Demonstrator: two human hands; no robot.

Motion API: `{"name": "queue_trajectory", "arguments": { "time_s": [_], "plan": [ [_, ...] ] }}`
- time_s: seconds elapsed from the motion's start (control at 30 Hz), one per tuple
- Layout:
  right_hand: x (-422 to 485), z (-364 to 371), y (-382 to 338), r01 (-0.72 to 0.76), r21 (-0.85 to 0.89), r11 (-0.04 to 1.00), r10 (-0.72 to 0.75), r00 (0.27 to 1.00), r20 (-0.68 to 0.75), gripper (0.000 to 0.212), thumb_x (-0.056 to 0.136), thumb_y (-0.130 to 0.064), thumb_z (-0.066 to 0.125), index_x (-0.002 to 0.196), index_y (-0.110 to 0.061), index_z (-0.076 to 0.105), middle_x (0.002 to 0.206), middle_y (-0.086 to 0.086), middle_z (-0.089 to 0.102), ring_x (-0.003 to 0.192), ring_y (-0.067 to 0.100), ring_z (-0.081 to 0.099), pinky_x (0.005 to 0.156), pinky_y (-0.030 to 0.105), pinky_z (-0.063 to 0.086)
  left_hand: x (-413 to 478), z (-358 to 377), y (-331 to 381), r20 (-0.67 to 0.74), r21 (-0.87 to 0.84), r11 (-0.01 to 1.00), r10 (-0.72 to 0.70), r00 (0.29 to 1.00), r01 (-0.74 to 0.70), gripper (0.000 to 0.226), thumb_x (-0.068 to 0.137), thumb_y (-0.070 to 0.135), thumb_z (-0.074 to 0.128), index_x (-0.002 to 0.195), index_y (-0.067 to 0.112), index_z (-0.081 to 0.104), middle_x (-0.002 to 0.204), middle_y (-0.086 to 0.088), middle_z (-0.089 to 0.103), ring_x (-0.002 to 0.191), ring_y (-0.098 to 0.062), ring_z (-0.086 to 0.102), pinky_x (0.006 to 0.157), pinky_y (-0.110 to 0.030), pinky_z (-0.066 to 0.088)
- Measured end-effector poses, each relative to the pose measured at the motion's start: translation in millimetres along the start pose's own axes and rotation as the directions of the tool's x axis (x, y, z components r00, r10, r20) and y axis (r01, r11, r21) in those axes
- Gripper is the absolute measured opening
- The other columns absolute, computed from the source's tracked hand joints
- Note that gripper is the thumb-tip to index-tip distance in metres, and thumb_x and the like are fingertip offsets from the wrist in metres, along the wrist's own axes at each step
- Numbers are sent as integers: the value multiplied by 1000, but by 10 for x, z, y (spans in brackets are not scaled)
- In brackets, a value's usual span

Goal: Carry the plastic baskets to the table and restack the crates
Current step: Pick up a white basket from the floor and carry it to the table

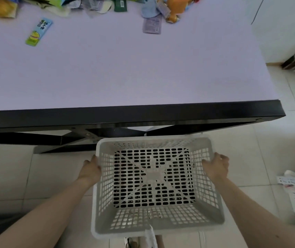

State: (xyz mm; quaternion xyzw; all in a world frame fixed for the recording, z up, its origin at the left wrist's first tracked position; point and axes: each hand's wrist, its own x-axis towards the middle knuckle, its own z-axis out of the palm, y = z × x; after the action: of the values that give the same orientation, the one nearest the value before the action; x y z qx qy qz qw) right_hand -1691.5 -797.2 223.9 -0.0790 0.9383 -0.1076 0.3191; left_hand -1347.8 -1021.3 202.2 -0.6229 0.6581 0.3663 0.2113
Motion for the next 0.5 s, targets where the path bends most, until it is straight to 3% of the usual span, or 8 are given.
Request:
{"name": "queue_trajectory", "arguments": {
  "time_s": [0.13, 0.3, 0.5],
  "plan": [
    [-291, -75, -278, 204, -43, 978, -196, 970, 140, 65, 86, -21, 59, 147, -15, 37, 154, 12, 17, 141, 35, 24, 117, 47, 27, -296, -104, 233, -45, 169, 976, 146, 988, -137, 58, 99, 18, 39, 153, 8, 20, 151, -22, 30, 134, -35, 38, 108, -38, 37],
    [-886, -280, -813, 409, -65, 910, -386, 896, 219, 61, 88, -25, 57, 146, -19, 39, 158, 11, 13, 146, 33, 15, 119, 43, 19, -905, -572, 732, -47, 141, 946, 302, 952, -293, 39, 98, 19, 40, 135, 8, 48, 134, -16, 49, 116, -30, 55, 95, -36, 47],
    [-1925, -1084, -1897, 644, -31, 765, -610, 739, 287, 57, 91, -24, 53, 145, -16, 37, 148, 13, 27, 137, 32, 27, 110, 36, 29, -1906, -1529, 1523, -78, 194, 860, 493, 867, -471, 40, 100, 21, 38, 134, 8, 54, 137, -12, 54, 120, -27, 54, 100, -34, 44]
  ]
}}
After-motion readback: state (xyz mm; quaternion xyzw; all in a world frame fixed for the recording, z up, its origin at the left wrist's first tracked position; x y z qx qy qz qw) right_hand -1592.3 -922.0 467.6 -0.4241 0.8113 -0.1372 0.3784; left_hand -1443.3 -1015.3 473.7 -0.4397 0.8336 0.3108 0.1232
